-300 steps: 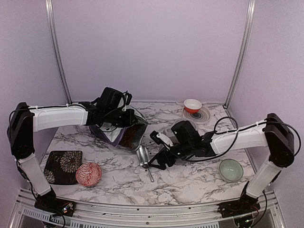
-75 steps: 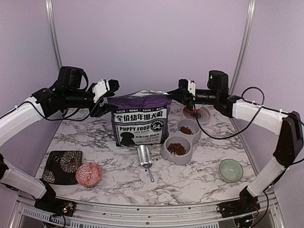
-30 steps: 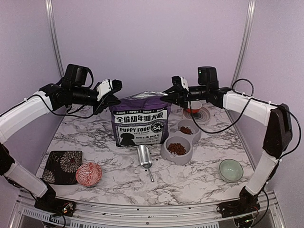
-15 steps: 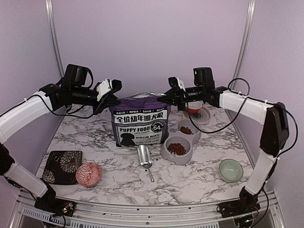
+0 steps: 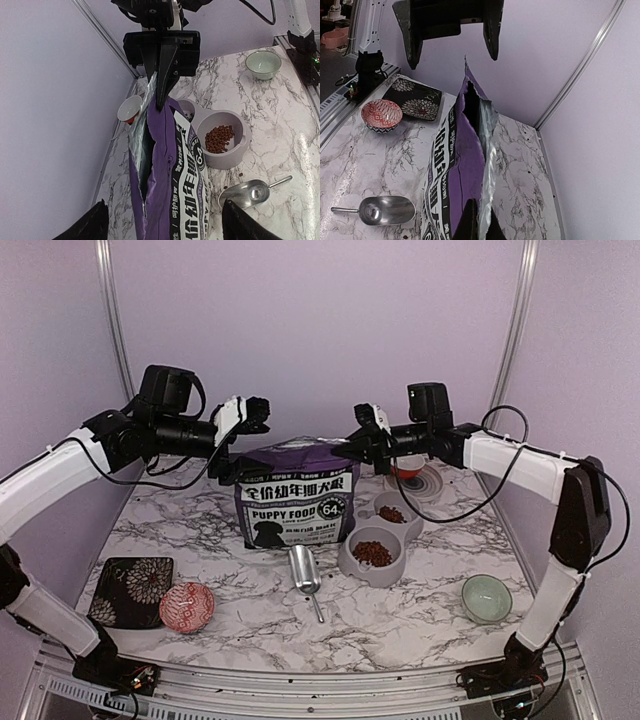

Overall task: Serve the pet food
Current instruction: Press the seal on the pet food bag.

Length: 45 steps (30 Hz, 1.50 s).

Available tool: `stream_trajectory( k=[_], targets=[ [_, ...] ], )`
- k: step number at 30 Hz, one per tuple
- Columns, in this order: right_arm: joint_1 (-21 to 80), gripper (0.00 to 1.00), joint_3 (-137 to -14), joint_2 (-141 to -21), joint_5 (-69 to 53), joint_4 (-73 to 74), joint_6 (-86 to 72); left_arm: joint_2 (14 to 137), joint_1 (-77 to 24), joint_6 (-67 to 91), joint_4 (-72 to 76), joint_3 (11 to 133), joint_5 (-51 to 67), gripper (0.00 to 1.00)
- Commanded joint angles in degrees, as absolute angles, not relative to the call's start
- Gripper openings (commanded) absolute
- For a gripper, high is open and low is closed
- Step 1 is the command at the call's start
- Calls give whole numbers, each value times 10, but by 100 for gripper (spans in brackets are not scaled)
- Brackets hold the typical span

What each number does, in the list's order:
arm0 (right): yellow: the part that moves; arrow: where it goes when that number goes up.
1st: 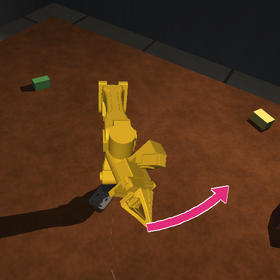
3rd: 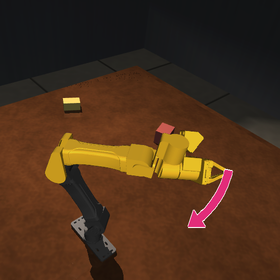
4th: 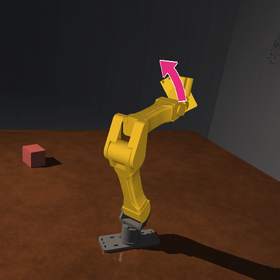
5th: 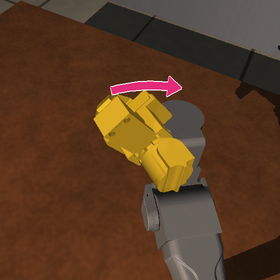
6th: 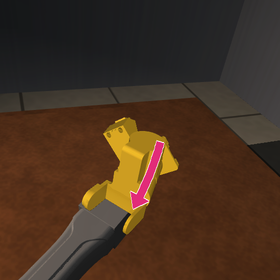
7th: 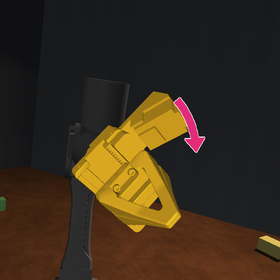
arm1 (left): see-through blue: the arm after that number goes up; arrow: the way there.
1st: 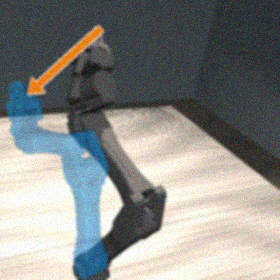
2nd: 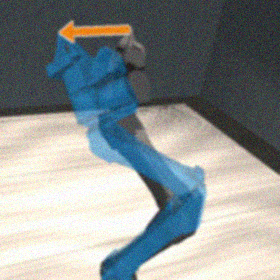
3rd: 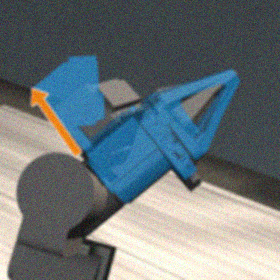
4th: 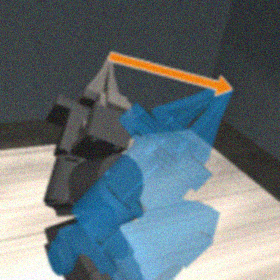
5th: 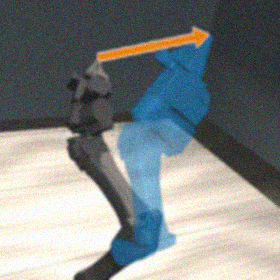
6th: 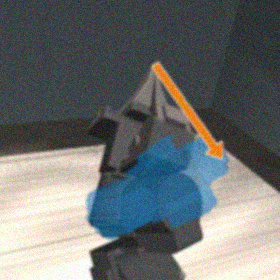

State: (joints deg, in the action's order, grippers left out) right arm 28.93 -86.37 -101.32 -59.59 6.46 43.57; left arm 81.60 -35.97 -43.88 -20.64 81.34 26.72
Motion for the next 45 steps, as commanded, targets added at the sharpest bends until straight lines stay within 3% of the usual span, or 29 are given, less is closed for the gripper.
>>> stream_trajectory(
  k=[1, 15, 27, 37, 40, 42, 45],
  targets=[
    [305, 0, -847, -979, -593, 64, 443, 835, -381, -427, -197, 855, 266, 79],
    [326, 0, -789, -925, -584, 49, 444, 944, -443, -426, -240, 953, 279, 72],
    [328, 0, -756, -899, -589, 20, 427, 978, -477, -455, -253, 958, 202, 52],
    [329, 0, -753, -899, -595, 17, 421, 1000, -499, -469, -258, 962, 128, 25],
    [328, 0, -752, -898, -596, 17, 422, 1006, -502, -472, -257, 966, 109, 14],
    [328, 0, -752, -898, -597, 17, 423, 1009, -504, -469, -258, 972, 93, 0],
    [328, 0, -751, -897, -598, 19, 426, 1011, -505, -460, -258, 980, 65, 0]
  ],
)
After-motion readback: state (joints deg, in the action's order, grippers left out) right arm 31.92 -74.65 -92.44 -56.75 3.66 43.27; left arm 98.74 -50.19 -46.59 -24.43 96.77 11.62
